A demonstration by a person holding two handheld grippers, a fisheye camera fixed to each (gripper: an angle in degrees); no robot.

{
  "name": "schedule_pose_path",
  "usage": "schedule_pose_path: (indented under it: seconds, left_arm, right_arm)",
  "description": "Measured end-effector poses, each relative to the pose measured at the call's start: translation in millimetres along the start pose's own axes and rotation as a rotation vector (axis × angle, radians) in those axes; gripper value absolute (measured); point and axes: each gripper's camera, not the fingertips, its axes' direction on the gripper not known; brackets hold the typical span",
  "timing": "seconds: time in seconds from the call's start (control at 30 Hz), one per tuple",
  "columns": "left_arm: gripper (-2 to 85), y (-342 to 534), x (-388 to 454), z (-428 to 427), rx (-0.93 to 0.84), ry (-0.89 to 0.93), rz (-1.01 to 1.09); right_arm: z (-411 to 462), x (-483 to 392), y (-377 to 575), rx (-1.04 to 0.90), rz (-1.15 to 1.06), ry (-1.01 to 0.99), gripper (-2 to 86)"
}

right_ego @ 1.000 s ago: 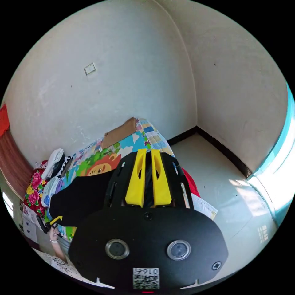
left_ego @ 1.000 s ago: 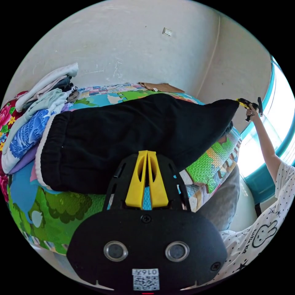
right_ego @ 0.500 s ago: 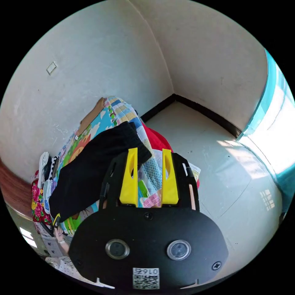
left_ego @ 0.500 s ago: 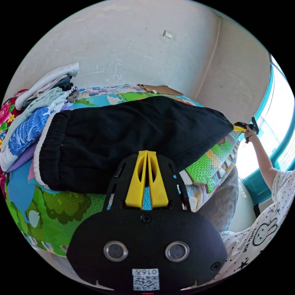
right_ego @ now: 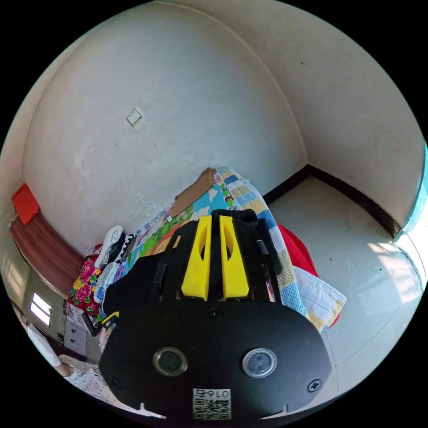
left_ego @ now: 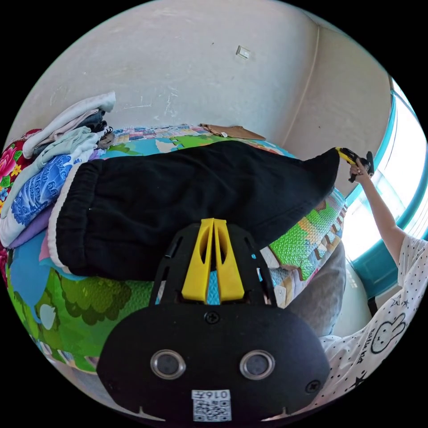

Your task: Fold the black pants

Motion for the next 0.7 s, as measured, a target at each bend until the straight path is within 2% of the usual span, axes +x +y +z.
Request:
schedule_pose_path:
  seconds: [0.03, 0.1, 0.17, 0.23, 0.3, 0.4, 0.5, 0.7]
  left_arm:
    - [-1.0, 0.8, -0.2, 0.2, 0.004, 0.001, -0.002]
    - [-1.0, 1.6, -0.3, 0.6, 0.008, 0.002, -0.002]
    - [-1.0, 2.5, -0.7, 1.2, 0.012, 0.004, -0.001]
    - [-1.0, 2.9, -1.5, 1.8, 0.013, 0.009, -0.003]
    - [-1.0, 3.2, -2.4, 2.3, 0.013, 0.014, -0.005]
    - [-1.0, 3.8, -2.9, 3.0, 0.014, 0.017, -0.006]
    - [-1.0, 5.2, -2.4, 3.5, 0.019, 0.013, -0.005]
    - [-1.0, 6.7, -2.7, 4.8, 0.02, 0.014, -0.005]
  right_arm:
    - [-11.4, -10.1, -6.9, 0.077, -0.082, -0.018, 2.4]
    - [-21.3, -7.2, -11.6, 0.12, -0.109, -0.006, 2.4]
    - [-14.8, 16.5, -12.9, 0.022, -0.046, 0.069, 2.5]
    - [3.8, 56.5, -1.5, -0.193, 0.039, 0.254, 3.1]
    - [10.0, 80.8, 9.7, -0.3, 0.07, 0.346, 4.0]
    - [-12.5, 108.1, 9.9, -0.247, 0.161, 0.241, 6.3]
    - [-24.9, 132.1, 0.2, -0.298, 0.256, 0.165, 9.7]
    - [-16.3, 156.2, -10.9, -0.299, 0.319, -0.008, 9.3]
